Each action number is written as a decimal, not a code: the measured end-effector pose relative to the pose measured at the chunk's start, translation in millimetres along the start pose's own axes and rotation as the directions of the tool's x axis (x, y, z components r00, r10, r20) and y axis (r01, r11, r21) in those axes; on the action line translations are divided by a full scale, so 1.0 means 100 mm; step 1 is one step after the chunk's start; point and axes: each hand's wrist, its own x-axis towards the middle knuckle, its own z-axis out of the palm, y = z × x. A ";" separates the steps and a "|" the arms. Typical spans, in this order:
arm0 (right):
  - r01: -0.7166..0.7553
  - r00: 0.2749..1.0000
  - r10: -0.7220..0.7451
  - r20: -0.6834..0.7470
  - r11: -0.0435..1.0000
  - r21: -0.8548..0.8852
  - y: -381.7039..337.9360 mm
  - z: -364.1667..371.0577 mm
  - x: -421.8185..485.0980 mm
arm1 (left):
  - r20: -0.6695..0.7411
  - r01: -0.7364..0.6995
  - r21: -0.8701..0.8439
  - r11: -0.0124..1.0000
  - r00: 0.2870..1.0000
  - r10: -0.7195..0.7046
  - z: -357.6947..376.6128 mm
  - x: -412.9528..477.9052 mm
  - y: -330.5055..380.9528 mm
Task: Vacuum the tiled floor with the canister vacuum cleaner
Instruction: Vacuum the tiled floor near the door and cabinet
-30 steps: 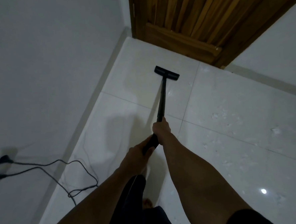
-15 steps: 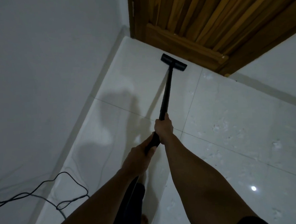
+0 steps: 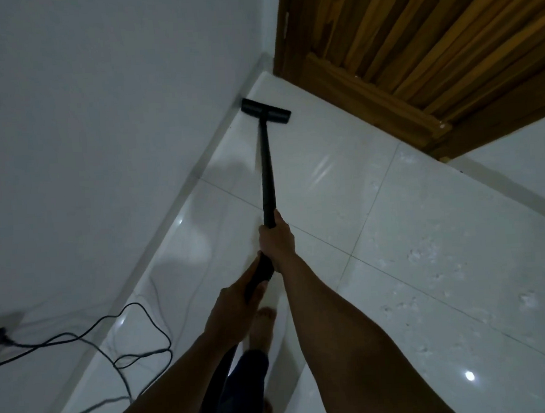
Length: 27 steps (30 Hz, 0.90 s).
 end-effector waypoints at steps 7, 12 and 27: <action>-0.038 0.998 0.039 -0.040 0.999 0.023 -0.41 0.13 0.32 | -0.079 0.005 -0.050 0.999 0.997 -0.009 -0.23 0.43 0.00; -0.054 0.993 0.057 -0.103 0.998 0.034 -0.40 0.16 0.23 | -0.089 0.014 -0.044 0.999 0.996 -0.018 -0.22 0.40 -0.11; -0.190 0.952 0.245 -0.185 0.944 0.270 0.49 -0.51 -0.41 | 0.078 -0.082 0.065 0.995 0.994 0.077 0.42 -0.29 0.05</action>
